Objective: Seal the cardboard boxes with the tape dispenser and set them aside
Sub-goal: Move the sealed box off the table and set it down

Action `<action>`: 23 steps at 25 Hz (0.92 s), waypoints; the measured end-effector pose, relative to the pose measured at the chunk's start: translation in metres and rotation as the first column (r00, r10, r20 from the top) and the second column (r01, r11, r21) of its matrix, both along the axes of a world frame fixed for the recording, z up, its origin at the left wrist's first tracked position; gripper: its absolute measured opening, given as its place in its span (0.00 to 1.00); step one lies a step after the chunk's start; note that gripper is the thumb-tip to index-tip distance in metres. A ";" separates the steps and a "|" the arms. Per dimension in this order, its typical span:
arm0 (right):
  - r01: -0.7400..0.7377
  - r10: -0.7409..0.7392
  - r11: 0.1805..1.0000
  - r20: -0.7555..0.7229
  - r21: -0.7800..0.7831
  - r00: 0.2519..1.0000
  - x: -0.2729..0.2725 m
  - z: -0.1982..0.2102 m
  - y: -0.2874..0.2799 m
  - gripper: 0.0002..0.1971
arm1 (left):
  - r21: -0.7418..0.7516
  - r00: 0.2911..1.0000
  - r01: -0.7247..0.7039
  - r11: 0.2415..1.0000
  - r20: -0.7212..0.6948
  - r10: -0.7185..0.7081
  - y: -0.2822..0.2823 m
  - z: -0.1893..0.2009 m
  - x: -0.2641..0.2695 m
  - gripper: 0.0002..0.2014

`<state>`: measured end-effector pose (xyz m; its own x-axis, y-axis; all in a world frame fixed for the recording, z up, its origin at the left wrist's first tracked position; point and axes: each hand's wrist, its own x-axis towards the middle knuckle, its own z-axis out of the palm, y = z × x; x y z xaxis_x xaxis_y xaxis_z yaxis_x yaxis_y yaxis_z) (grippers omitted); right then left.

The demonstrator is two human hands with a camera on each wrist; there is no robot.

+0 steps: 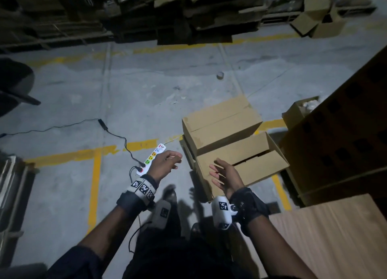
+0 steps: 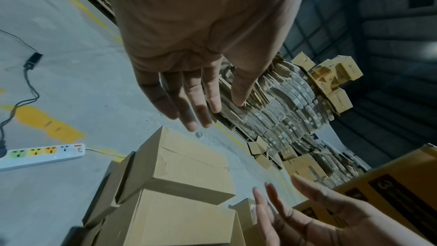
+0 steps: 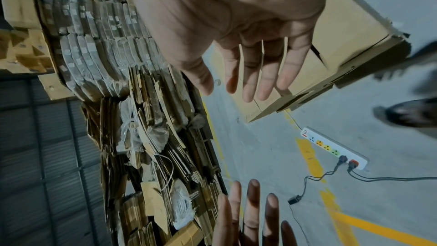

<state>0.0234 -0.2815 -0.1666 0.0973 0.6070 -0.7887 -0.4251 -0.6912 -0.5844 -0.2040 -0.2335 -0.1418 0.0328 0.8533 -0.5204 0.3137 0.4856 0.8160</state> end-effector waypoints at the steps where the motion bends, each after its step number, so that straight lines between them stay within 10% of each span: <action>1: 0.012 -0.012 1.000 -0.001 -0.006 1.000 0.000 -0.002 0.015 0.15 | -0.004 1.000 0.018 1.000 0.002 -0.018 0.021 -0.003 0.002 0.10; 8: 0.219 -0.218 0.973 0.018 -0.075 0.976 0.002 -0.039 0.173 0.09 | -0.078 0.971 0.240 0.968 0.004 -0.241 0.215 -0.040 0.022 0.04; 12: 0.328 -0.324 0.930 0.046 -0.165 0.945 -0.003 -0.059 0.254 0.09 | -0.093 0.951 0.306 0.947 -0.021 -0.309 0.320 -0.060 0.018 0.23; 23: 0.485 -0.405 0.772 0.272 -0.410 0.873 0.033 -0.232 0.357 0.08 | -0.371 0.757 0.463 0.805 -0.306 -0.577 0.491 -0.226 0.027 0.05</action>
<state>0.0563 0.0753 -0.3989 0.4143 0.0428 -0.9091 -0.6811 -0.6480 -0.3409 -0.1772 0.2575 -0.3678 0.1804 0.5955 -0.7828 0.8380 0.3236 0.4393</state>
